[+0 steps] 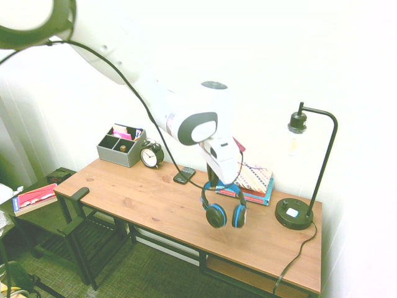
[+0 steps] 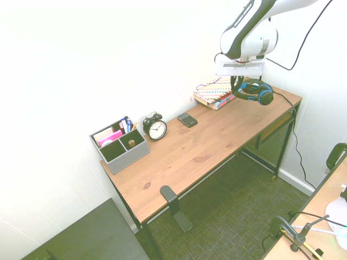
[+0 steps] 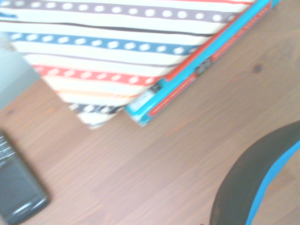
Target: Hang the headphone
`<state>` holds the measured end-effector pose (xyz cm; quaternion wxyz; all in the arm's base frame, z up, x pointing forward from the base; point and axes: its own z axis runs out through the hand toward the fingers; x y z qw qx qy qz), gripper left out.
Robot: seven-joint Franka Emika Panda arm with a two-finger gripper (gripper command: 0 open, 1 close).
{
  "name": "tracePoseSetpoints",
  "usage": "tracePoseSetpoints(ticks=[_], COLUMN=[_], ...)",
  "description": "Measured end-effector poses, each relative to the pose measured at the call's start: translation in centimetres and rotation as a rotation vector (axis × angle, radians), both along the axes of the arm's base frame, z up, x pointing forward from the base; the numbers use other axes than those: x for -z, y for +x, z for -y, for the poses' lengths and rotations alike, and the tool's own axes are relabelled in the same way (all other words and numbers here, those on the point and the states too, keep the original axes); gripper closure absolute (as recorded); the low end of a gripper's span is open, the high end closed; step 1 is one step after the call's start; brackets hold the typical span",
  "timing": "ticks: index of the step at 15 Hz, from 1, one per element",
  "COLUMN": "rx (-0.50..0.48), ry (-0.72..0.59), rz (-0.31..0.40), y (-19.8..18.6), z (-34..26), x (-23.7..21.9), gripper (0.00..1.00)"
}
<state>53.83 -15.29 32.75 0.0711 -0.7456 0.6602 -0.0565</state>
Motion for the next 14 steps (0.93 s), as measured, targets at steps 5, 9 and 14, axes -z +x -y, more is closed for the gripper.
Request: tracePoseSetpoints(ticks=[5, 9, 14], rx=[-0.365, -0.631, -0.736], ry=[-0.022, -0.043, -0.037], rz=[-0.062, -0.111, -0.144], y=[-5.3, -10.9, -16.1], z=[-21.0, -36.0, -45.4], x=[-5.8, -4.0, 1.0], gripper=[1.0, 1.0, 1.0])
